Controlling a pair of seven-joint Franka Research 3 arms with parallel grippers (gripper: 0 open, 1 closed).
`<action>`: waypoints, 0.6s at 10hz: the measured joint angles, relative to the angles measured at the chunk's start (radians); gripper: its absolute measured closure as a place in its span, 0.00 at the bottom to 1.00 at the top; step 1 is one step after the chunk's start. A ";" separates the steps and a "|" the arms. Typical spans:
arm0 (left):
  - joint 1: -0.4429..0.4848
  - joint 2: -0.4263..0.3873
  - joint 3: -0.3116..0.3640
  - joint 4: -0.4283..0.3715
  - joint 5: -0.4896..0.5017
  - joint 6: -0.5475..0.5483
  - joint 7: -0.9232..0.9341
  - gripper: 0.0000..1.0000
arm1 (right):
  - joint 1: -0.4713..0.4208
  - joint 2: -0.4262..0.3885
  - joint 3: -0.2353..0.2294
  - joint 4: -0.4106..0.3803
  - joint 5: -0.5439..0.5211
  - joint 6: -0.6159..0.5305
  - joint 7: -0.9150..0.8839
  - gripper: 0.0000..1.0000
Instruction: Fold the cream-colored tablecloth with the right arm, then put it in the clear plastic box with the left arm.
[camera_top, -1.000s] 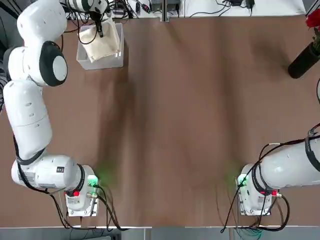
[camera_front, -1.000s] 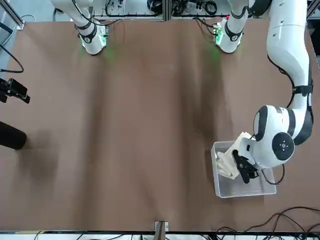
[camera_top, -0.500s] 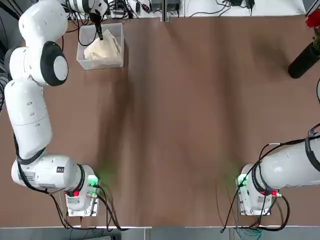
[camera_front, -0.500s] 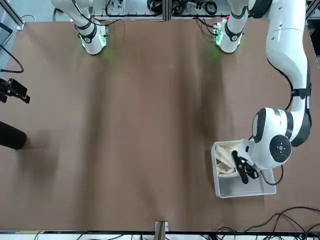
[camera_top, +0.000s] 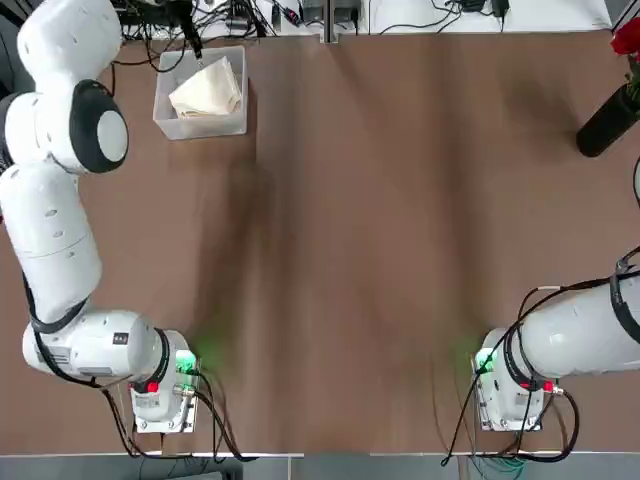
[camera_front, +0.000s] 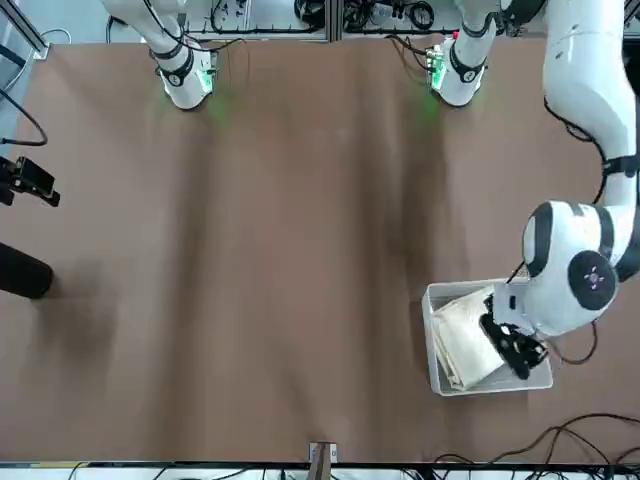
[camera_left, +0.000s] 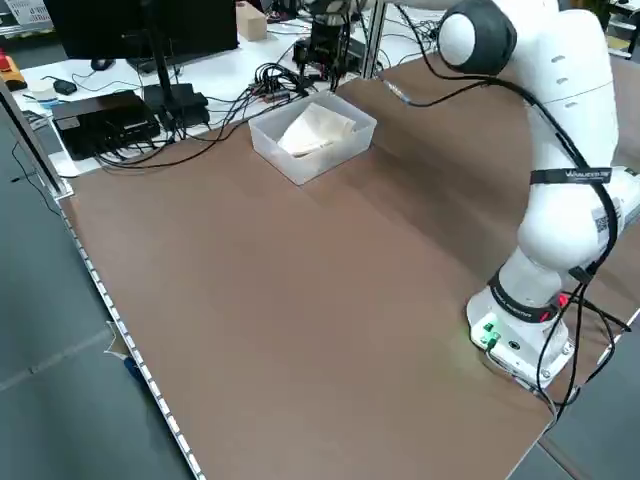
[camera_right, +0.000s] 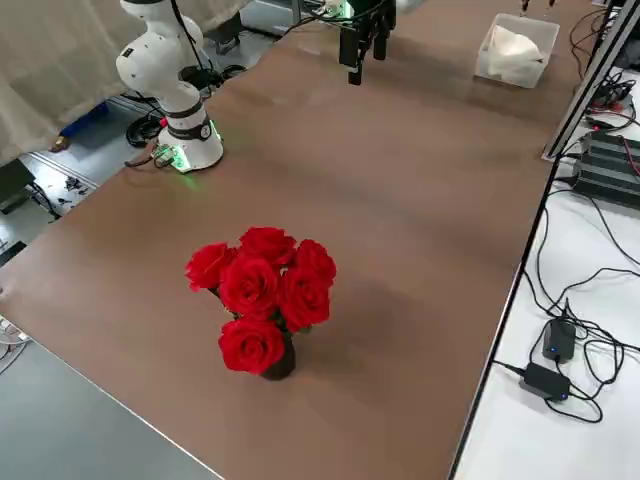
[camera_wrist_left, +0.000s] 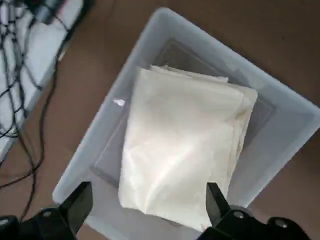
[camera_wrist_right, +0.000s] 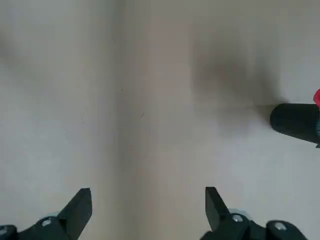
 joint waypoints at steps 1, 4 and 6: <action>-0.001 -0.031 0.000 -0.001 0.000 -0.002 -0.042 0.00 | 0.000 0.000 0.000 0.000 0.000 0.000 0.000 0.00; 0.002 -0.132 0.000 0.001 0.000 -0.036 -0.341 0.00 | 0.000 0.000 0.000 0.000 0.000 0.000 0.000 0.00; 0.006 -0.234 0.001 0.002 -0.046 -0.199 -0.573 0.00 | 0.000 0.000 0.000 0.000 0.000 0.000 0.000 0.00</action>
